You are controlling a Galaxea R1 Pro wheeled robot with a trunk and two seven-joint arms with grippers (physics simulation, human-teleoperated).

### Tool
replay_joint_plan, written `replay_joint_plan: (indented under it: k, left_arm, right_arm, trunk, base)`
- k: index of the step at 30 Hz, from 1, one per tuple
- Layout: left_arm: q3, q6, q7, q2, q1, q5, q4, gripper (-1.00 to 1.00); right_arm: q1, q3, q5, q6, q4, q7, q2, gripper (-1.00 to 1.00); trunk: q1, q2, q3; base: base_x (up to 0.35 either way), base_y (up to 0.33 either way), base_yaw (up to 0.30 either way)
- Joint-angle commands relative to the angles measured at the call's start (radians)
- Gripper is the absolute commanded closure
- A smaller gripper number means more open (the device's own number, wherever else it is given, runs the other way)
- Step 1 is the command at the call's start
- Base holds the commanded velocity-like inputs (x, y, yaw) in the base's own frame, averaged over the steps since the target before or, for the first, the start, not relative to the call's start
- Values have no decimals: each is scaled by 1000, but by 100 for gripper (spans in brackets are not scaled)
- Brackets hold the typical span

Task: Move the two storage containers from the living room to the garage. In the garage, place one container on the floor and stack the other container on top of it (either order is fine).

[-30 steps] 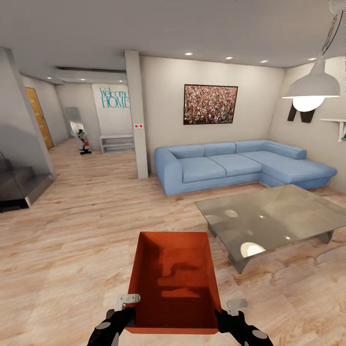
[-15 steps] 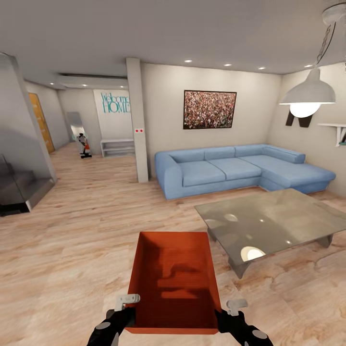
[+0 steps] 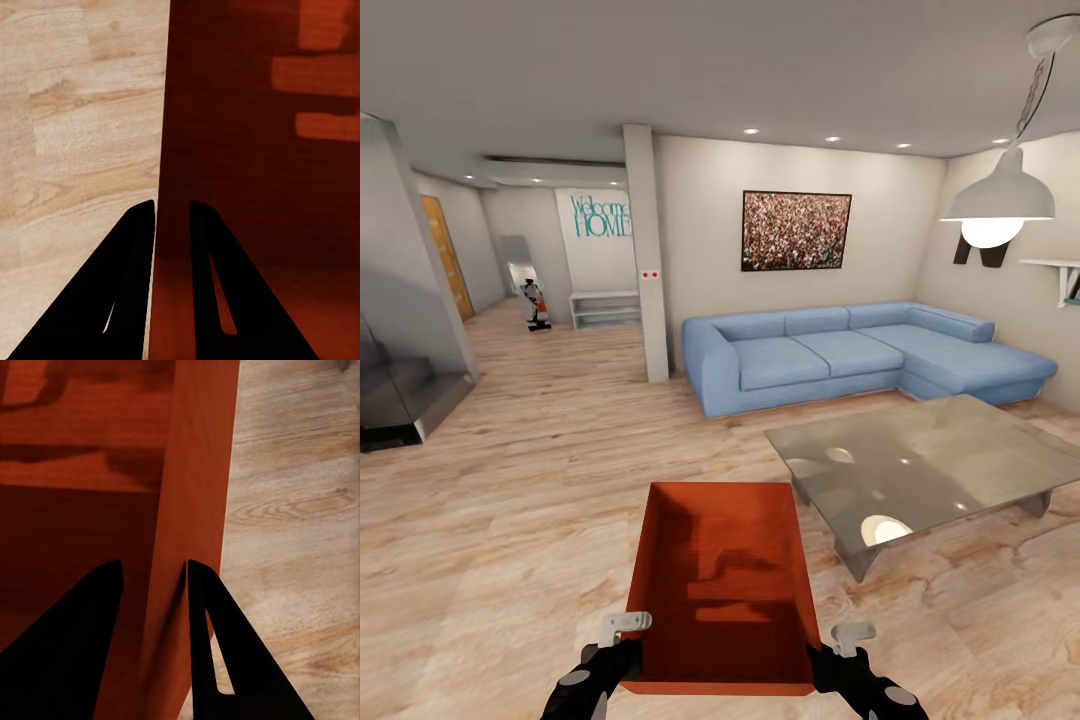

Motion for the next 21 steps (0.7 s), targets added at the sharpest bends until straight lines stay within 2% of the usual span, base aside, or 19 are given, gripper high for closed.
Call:
replay_joint_plan:
  k: [1,11,21]
  left_arm:
    - [6,6,4,0,-1,-19,-3,100]
    - [6,4,4,2,-1,-18,-3,100]
    - [6,4,3,2,-1,-18,-3,100]
  right_arm:
    - [0,16,-13,-2,0,1,-3,100]
    - [0,16,-13,-2,0,1,-3,100]
    - [0,16,-13,-2,0,1,-2,100]
  trunk:
    - [0,-1,-2]
    - [0,-1,-1]
    - [0,-1,13]
  base:
    - [0,0,0]
    - [0,0,0]
    - [0,0,0]
